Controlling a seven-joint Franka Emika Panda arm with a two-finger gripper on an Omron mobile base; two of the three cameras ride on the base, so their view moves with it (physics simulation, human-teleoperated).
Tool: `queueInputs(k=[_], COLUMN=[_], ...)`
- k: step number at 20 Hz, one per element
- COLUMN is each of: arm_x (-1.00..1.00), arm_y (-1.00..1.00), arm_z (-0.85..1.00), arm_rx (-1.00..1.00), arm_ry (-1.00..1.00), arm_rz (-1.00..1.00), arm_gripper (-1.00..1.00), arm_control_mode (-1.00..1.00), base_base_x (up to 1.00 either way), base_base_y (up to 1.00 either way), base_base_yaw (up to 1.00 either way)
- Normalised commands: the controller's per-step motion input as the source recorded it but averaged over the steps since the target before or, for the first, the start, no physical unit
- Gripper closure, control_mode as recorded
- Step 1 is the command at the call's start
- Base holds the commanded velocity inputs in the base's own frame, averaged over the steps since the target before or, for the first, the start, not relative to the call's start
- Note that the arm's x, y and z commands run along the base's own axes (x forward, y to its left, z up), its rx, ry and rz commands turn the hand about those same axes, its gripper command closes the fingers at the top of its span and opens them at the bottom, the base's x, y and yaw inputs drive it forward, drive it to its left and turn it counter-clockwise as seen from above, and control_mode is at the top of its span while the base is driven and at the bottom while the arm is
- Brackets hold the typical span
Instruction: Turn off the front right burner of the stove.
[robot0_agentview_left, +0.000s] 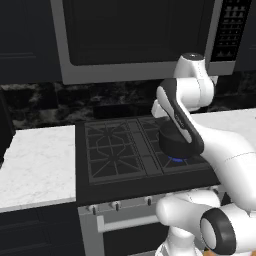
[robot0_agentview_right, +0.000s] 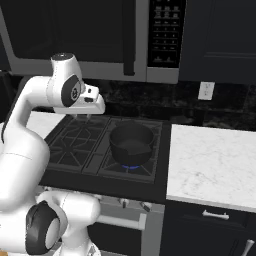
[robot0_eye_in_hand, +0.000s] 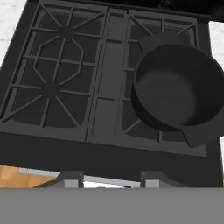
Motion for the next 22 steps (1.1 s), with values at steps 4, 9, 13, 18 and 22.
queueInputs(k=[4,9,13,18,22], arm_x=[-0.05,-0.83,-1.0,-1.0,-1.0], arm_y=[0.0,-0.16,-0.54,-0.95,-1.0], arm_z=[-0.01,-0.17,-0.37,-0.77,-1.0], arm_rx=[0.0,0.04,0.18,0.27,0.18], arm_ry=[0.01,-0.1,-0.15,-0.27,-0.38], arm_rz=[0.0,0.0,-0.09,-0.12,-0.04], arm_gripper=[-1.0,-1.0,-1.0,-1.0,-1.0], arm_control_mode=[-1.0,-1.0,-1.0,-1.0,-1.0], base_base_x=[0.0,0.0,0.0,0.0,0.0], base_base_y=[0.0,0.0,0.0,0.0,0.0], base_base_yaw=[0.0,0.0,0.0,0.0,0.0])
